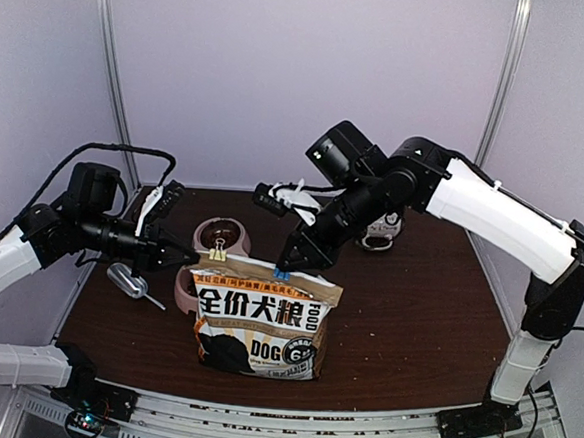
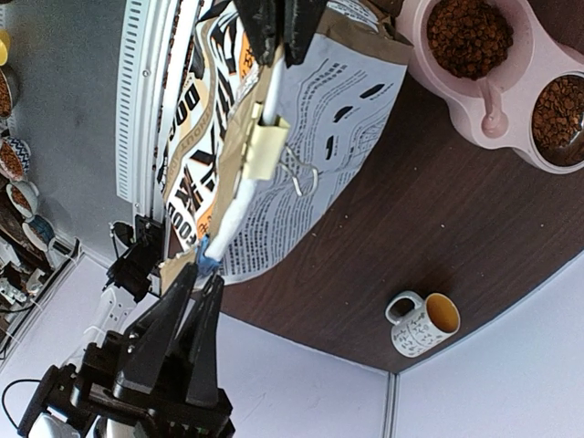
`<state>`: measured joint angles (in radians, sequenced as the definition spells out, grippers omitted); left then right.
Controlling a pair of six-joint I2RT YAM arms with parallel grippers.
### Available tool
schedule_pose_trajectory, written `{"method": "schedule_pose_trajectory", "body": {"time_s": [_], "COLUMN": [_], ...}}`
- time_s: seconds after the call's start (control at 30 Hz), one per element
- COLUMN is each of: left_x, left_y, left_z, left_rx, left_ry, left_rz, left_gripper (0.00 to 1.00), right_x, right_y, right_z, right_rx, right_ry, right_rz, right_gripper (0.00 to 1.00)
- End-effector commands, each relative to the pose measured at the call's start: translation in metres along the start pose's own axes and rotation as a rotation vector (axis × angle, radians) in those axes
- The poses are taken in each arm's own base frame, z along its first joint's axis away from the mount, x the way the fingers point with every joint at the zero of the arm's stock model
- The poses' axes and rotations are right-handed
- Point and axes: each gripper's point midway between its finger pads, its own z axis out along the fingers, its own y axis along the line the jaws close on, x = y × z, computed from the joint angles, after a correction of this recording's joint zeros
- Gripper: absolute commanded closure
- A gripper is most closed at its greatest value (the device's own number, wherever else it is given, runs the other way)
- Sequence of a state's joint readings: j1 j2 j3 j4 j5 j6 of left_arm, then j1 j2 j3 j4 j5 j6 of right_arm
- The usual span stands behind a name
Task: Serve the pet food
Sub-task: Install the clamp onto the pet food bag.
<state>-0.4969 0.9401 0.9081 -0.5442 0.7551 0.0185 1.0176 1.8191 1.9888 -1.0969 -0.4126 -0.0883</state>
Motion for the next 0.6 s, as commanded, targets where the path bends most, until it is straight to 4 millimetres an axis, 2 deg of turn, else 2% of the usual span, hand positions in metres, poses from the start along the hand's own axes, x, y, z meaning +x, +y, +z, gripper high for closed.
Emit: {"method": "schedule_pose_trajectory", "body": {"time_s": [0.0,0.2,0.57], "left_x": [-0.012,-0.011,-0.011], "left_y": [0.006,0.006,0.006], "left_z": [-0.006,-0.006,-0.006], "left_rx": [-0.05,-0.051,-0.052], "left_ry": [-0.045,-0.044,-0.043], "left_rz": [0.052,0.053,0.052], "left_gripper": [1.0,1.0,1.0], "right_x": [0.054,0.065,0.071], "right_y": [-0.018,-0.023,-0.025], "right_z": [-0.005,-0.014,-0.022], "right_rx": [0.079,0.105,0.108], "right_ry": [0.17,0.178,0.185], "right_rz": [0.044,0.057,0.049], "right_gripper": [1.0,1.0,1.0]}}
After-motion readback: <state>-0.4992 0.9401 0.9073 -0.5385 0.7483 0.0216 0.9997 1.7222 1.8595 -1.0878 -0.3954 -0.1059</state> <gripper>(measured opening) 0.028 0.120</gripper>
